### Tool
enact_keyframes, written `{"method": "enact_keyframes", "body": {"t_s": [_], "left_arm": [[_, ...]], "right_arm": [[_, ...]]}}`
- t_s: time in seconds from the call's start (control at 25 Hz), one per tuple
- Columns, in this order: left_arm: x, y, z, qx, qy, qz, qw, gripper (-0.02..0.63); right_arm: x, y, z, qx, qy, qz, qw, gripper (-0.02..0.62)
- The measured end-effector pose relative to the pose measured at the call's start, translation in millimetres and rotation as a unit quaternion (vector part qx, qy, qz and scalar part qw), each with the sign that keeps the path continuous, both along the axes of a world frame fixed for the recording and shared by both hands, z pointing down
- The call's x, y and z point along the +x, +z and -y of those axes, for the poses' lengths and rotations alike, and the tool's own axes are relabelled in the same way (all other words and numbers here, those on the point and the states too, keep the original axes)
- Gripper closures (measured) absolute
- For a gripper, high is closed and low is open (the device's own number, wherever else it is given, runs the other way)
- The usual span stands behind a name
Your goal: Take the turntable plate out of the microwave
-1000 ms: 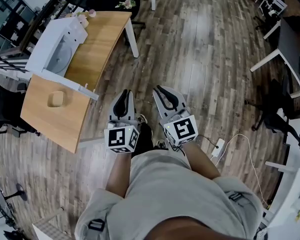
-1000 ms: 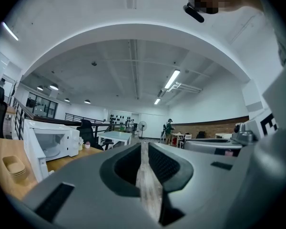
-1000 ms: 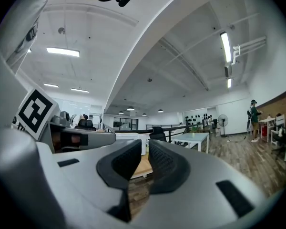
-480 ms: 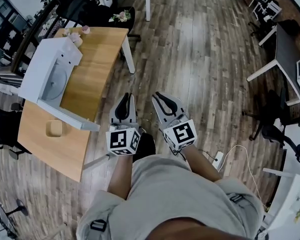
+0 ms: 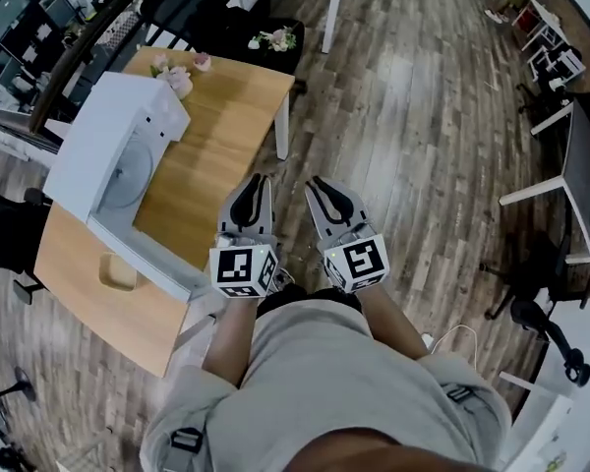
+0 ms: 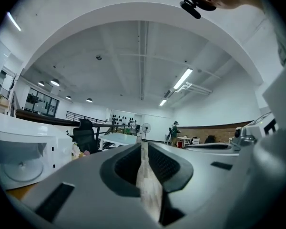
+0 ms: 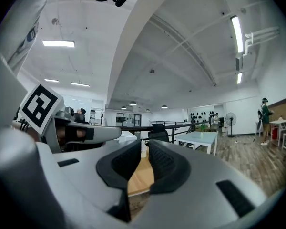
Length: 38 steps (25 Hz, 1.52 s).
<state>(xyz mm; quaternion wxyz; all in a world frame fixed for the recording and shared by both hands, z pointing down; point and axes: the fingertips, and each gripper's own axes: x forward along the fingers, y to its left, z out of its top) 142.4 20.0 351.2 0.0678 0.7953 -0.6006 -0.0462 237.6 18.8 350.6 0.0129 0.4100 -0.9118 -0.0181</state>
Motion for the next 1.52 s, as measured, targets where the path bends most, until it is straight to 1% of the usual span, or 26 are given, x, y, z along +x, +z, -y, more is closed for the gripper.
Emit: {"method": "enact_keyframes", "body": {"t_s": [0.2, 0.36, 0.48, 0.64, 0.76, 0.88, 1.04, 1.2, 1.32, 1.52], "left_arm": [[-38, 3, 23, -0.009, -0.034, 0.002, 0.9994, 0.548], [-68, 12, 43, -0.019, -0.072, -0.001, 0.9972, 0.548], [-96, 19, 62, -0.025, -0.107, -0.001, 0.9939, 0.548], [-138, 23, 92, -0.031, -0.169, -0.001, 0.9851, 0.548], [-163, 21, 117, -0.035, -0.211, 0.009, 0.9769, 0.548], [-185, 23, 140, -0.044, -0.248, 0.006, 0.9678, 0.548], [-212, 27, 162, -0.055, -0.296, -0.002, 0.9536, 0.548], [-234, 39, 168, -0.068, -0.352, -0.017, 0.9333, 0.548], [-245, 55, 160, -0.081, -0.389, -0.040, 0.9167, 0.548], [-266, 81, 130, -0.104, -0.450, -0.069, 0.8841, 0.549]], "right_arm": [[-39, 5, 31, -0.012, -0.036, 0.002, 0.999, 0.538], [-75, 10, 55, -0.015, -0.082, 0.002, 0.996, 0.538], [-106, 16, 81, -0.021, -0.120, 0.003, 0.993, 0.538], [-150, 24, 120, -0.033, -0.183, 0.005, 0.983, 0.538], [-182, 19, 151, -0.031, -0.231, 0.011, 0.972, 0.537], [-209, 15, 182, -0.030, -0.270, 0.014, 0.962, 0.538], [-240, 20, 214, -0.046, -0.317, 0.012, 0.947, 0.537], [-267, 29, 231, -0.055, -0.372, 0.002, 0.927, 0.537], [-284, 44, 233, -0.071, -0.408, -0.004, 0.910, 0.537], [-313, 72, 218, -0.100, -0.460, -0.023, 0.882, 0.534]]}}
